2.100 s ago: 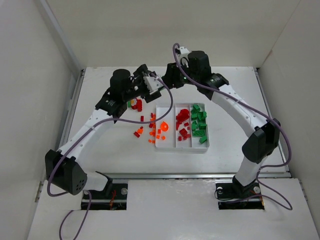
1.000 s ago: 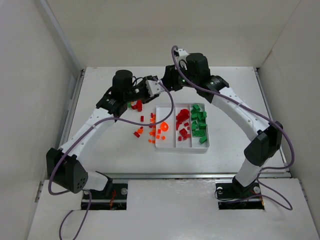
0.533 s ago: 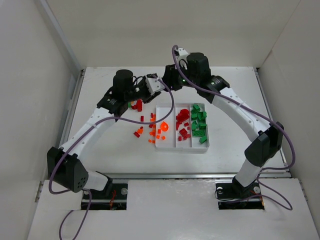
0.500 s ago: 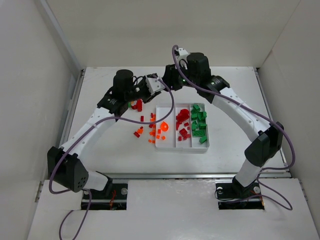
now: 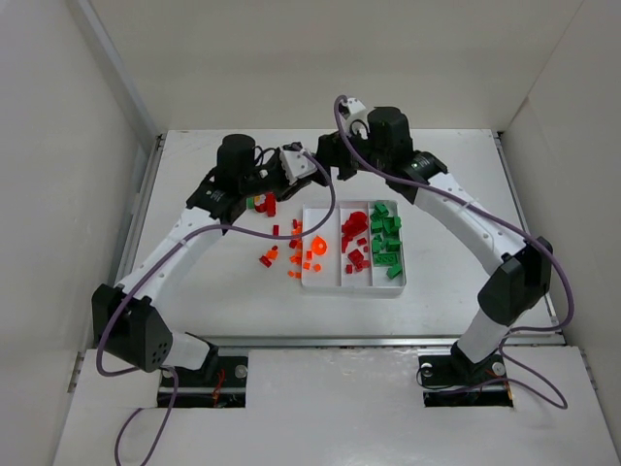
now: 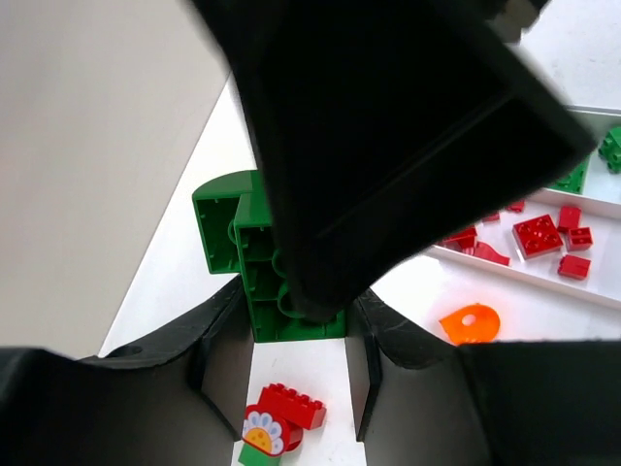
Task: Sort the legos into containers by color
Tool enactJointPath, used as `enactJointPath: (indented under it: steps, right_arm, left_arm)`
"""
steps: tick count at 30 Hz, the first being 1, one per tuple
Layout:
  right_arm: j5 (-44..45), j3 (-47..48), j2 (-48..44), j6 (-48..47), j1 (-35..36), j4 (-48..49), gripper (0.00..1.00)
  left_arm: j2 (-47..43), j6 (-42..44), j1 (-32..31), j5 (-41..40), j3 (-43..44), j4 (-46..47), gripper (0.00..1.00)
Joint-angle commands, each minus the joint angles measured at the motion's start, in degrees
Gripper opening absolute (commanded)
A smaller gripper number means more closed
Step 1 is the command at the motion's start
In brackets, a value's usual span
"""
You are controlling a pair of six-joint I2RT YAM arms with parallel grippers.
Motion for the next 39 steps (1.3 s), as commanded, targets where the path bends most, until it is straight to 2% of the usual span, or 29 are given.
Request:
enactJointPath:
  steps: [1,2,6,10,14,15,17,19,21,25,31,39]
  right_arm:
    - [-3.2,-0.7,-4.0,-6.4,-1.5,3.8,0.90]
    - [-3.2,0.0,-4.0,-7.5,-2.1,2.9,1.00]
    - [-3.2,0.0,-5.2,-12.4,-3.2,2.1,1.00]
    - [-2.6,-6.3,-8.8,-20.8,-4.3,5.6,1.00]
    - [-4.9,-16.5,-15.3,-40.5,-4.3,8.9,1.00]
    - [-5.7,-18.3,-16.2,-48.9,-4.3,8.9,1.00]
    - [-8.6,-22.7,-18.6,-58.4,-4.3,9.5,1.00]
    - [-10.2,-24.1,-19.2,-61.9,-4.3,9.5,1.00]
    - [-13.0,-24.1,-19.2,-63.6,-3.7,9.5,1.00]
    - [-17.2,-21.2,-17.7,-64.3,-1.8,10.0,0.96]
    - [-22.3,-19.4,-15.8,-64.8,0.5,10.7,0.97]
    - [-21.8,-17.8,-13.5,-67.0,2.7,10.7,0.97]
  left_arm:
    - [-0.9,-0.8,1.4,4.8,1.3,0.5,0.00]
    - [-0.9,0.2,1.4,5.4,1.3,-0.4,0.00]
    - [-1.5,2.8,1.4,6.0,0.8,-1.6,0.00]
    - [-0.7,6.6,2.0,5.3,0.8,-6.2,0.00]
    - [0.5,9.8,3.9,8.3,3.0,-10.1,0.00]
    - [0.5,11.3,3.9,10.4,4.2,-11.2,0.00]
    - [1.1,15.7,3.9,12.4,5.3,-14.7,0.00]
    - [1.1,18.9,3.9,14.8,6.6,-17.2,0.00]
    - [1.6,24.0,3.9,16.1,7.3,-21.3,0.00]
    - [1.6,28.7,3.9,18.3,7.9,-24.2,0.00]
    - [2.1,32.1,3.4,20.1,9.0,-27.1,0.00]
    - [3.2,33.1,3.4,22.4,10.7,-28.1,0.00]
